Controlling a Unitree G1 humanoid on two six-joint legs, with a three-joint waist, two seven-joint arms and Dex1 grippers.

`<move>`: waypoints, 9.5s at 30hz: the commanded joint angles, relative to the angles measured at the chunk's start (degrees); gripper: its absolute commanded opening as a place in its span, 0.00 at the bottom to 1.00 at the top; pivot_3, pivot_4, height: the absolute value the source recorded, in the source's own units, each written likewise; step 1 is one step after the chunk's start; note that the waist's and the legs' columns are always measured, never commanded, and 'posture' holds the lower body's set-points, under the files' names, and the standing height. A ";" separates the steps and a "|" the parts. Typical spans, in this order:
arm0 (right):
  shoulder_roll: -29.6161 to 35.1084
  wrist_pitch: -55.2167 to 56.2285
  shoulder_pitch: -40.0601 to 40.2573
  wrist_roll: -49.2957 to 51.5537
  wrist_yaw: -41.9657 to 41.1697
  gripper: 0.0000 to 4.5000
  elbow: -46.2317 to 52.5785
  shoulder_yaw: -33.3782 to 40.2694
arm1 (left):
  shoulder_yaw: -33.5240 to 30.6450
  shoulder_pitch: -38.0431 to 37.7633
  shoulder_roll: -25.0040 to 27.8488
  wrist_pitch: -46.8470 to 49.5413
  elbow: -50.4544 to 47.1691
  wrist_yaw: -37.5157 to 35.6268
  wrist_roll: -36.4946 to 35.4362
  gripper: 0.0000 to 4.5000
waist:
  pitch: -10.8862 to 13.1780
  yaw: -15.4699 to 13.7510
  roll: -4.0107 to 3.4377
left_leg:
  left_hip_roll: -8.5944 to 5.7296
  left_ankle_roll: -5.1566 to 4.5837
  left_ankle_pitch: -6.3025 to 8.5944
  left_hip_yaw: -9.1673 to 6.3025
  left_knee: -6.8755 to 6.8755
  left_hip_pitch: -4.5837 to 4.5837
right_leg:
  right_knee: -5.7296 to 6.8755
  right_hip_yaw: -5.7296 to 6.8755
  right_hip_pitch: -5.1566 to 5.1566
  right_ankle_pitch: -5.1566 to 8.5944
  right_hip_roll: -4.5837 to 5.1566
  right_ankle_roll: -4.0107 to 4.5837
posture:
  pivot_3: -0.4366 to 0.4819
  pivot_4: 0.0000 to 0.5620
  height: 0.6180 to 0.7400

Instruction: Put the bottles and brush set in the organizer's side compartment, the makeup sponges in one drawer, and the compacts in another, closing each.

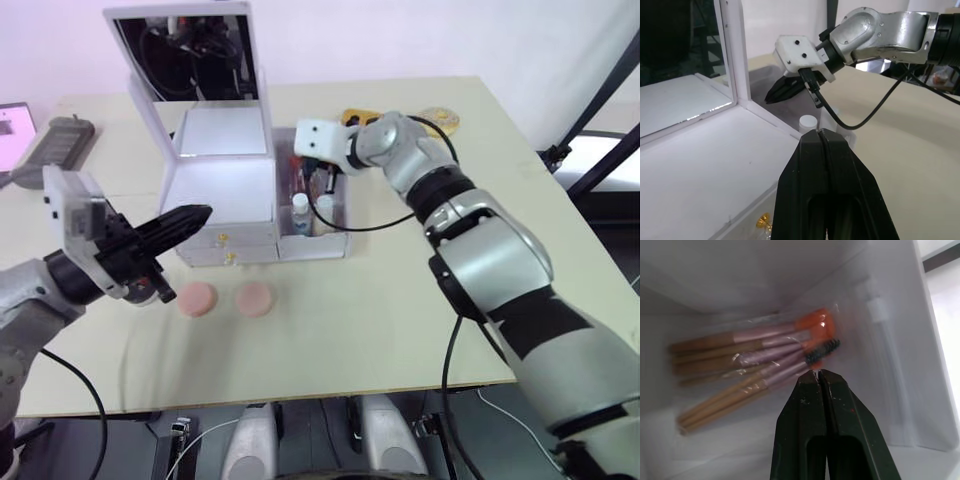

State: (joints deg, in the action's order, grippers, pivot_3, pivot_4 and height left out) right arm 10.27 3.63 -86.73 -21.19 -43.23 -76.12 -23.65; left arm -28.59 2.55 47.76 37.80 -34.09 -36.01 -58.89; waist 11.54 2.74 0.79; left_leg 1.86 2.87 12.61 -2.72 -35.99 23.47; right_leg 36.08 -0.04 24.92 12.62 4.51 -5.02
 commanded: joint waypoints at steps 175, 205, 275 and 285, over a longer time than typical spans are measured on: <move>43.33 -36.72 48.86 51.50 -28.00 1.00 78.08 29.50 | -19.82 -36.55 -5.57 -21.32 21.01 -16.25 19.10 0.97 | 0.17 -1.76 -0.37 | -1.85 -0.18 -0.07 -2.33 0.30 0.82 | -0.70 1.60 -0.34 0.72 1.40 -0.26 | 0.48 0.27 1.00; 46.44 -52.90 49.37 65.86 -28.18 1.00 98.59 26.52 | 13.49 -30.39 -18.92 -12.44 -7.63 -0.88 25.75 0.97 | 0.10 -2.08 -0.29 | -1.23 -0.17 -0.06 -1.98 -0.29 0.78 | -0.58 1.55 -0.47 0.36 1.01 -0.33 | 0.48 0.27 1.00; 43.36 -49.57 39.08 60.78 -32.04 1.00 91.95 19.90 | 32.96 -23.30 -38.41 -14.12 -17.18 32.88 47.07 0.95 | 0.08 -2.19 -0.30 | -1.04 -0.18 -0.07 -1.89 -0.35 0.64 | -0.56 1.38 -0.53 0.11 0.75 -0.08 | 0.48 0.27 1.00; 43.18 -49.95 39.74 60.90 -30.77 1.00 92.69 20.60 | 29.70 -18.96 -39.30 -10.20 -17.37 34.24 46.51 0.95 | 0.08 -2.21 -0.30 | -1.04 -0.18 -0.07 -1.91 -0.36 0.59 | -0.48 1.38 -0.54 0.11 0.73 -0.08 | 0.48 0.27 1.00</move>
State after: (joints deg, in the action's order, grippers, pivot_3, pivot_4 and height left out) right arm 52.92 -46.40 -45.97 39.56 -74.34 15.20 -4.74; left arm 2.04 -16.86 8.60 27.32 -49.71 -2.09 -11.94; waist 11.62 0.53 0.48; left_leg 0.82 2.69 12.53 -4.62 -36.36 24.06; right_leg 35.60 1.34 24.38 12.73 5.24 -5.11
